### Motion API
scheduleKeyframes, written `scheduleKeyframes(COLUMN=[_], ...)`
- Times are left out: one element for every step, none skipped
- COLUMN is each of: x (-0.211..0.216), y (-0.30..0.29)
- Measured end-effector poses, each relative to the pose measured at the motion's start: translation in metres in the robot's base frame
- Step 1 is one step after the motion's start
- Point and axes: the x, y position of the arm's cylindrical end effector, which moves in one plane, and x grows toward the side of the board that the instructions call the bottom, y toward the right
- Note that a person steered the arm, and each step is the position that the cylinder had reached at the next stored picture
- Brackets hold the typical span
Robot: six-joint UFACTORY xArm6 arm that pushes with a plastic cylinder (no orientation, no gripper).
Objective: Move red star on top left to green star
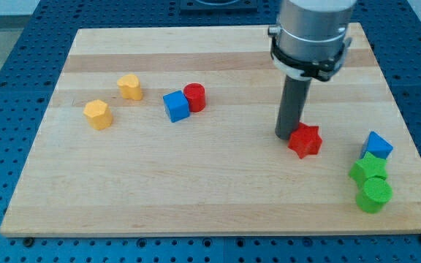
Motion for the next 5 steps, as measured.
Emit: scheduleKeyframes(x=[0.013, 0.019, 0.023, 0.02, -0.006], y=[0.01, 0.023, 0.04, 0.044, 0.038])
